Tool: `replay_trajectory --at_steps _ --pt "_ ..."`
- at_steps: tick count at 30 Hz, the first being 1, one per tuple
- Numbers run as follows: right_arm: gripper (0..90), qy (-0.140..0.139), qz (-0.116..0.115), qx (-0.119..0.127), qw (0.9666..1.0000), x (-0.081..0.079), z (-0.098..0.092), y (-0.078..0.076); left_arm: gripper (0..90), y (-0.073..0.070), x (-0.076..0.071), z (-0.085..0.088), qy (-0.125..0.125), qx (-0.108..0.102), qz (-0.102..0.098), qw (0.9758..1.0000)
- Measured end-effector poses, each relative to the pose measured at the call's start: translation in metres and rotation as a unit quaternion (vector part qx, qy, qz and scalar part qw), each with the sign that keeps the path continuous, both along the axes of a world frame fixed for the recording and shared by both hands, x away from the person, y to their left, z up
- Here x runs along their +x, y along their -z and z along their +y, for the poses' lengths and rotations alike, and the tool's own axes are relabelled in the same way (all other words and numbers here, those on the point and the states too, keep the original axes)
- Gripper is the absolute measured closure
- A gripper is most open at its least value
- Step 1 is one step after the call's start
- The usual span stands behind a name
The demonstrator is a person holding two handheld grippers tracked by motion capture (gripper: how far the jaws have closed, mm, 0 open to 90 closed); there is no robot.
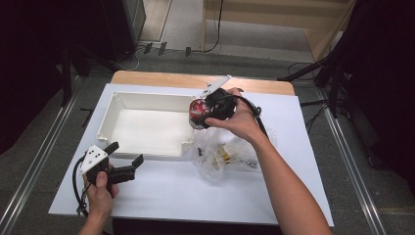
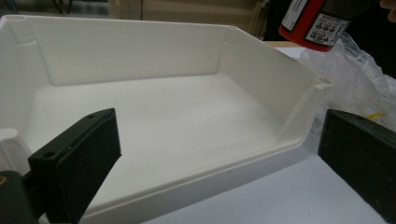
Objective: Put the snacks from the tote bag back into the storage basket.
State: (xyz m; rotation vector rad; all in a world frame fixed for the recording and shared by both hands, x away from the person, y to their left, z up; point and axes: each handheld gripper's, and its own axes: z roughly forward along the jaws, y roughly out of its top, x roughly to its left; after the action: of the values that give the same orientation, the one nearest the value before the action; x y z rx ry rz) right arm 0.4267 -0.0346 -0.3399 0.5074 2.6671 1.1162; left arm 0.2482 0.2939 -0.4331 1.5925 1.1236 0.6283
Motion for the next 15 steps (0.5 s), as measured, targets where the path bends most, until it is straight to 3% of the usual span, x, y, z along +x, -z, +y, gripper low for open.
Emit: replay_trajectory --at_steps 15 --pt "26.0 -0.011 -0.001 -0.001 0.9999 0.004 0.019 0.002 0.0 0.0 -0.001 0.001 -0.001 -0.001 -0.001 1.0"
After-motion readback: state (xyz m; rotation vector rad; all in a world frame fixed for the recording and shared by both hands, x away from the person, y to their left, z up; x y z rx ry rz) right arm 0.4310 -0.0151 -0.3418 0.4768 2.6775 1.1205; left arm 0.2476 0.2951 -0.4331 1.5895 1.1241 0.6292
